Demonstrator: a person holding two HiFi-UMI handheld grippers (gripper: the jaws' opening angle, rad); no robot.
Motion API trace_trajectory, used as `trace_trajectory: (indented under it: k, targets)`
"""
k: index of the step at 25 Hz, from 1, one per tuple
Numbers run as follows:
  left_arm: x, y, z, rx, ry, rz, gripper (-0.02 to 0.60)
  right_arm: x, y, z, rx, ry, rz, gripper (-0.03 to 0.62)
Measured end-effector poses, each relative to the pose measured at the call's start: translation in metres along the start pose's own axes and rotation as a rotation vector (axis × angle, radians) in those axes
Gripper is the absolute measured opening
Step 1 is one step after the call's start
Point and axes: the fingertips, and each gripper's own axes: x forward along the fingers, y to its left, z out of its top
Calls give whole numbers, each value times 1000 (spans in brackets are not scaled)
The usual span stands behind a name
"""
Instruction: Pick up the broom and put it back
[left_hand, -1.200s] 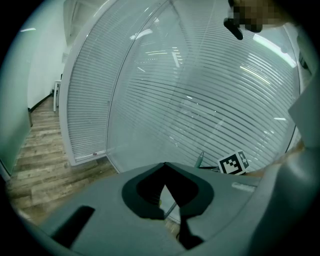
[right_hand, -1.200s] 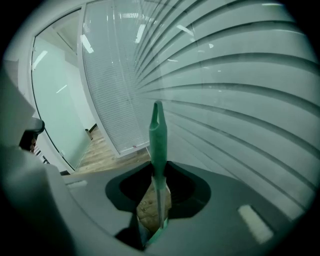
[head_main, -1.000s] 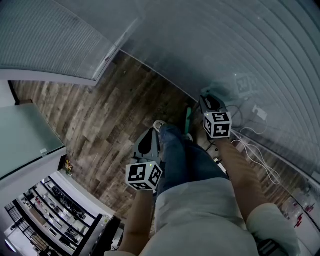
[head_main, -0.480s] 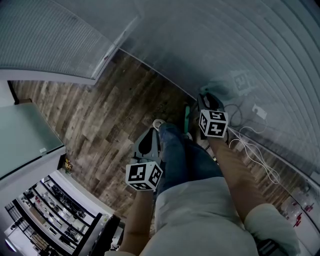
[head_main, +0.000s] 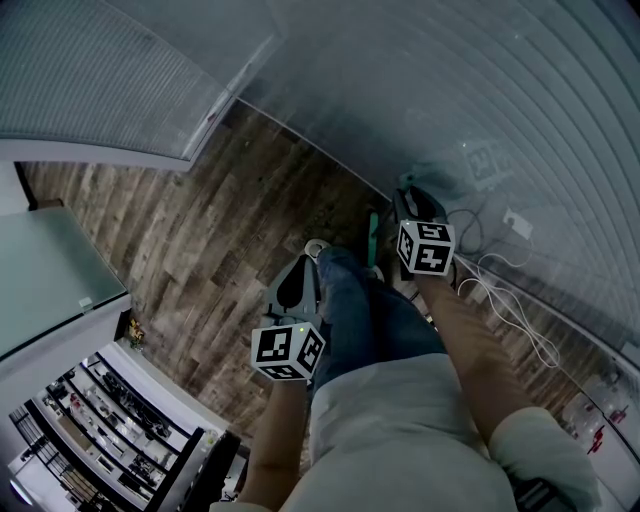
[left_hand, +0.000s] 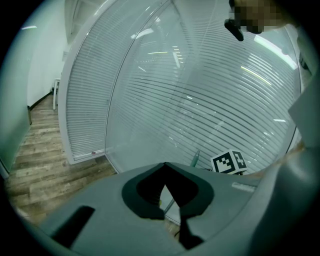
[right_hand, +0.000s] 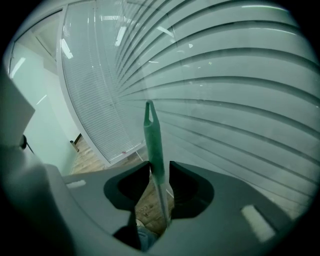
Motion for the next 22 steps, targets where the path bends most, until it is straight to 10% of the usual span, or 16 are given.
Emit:
trace_trajectory:
  k: [22]
  targets:
    - [-11, 0, -4, -6, -25, 18, 6, -5, 5, 3, -25, -16, 21, 129]
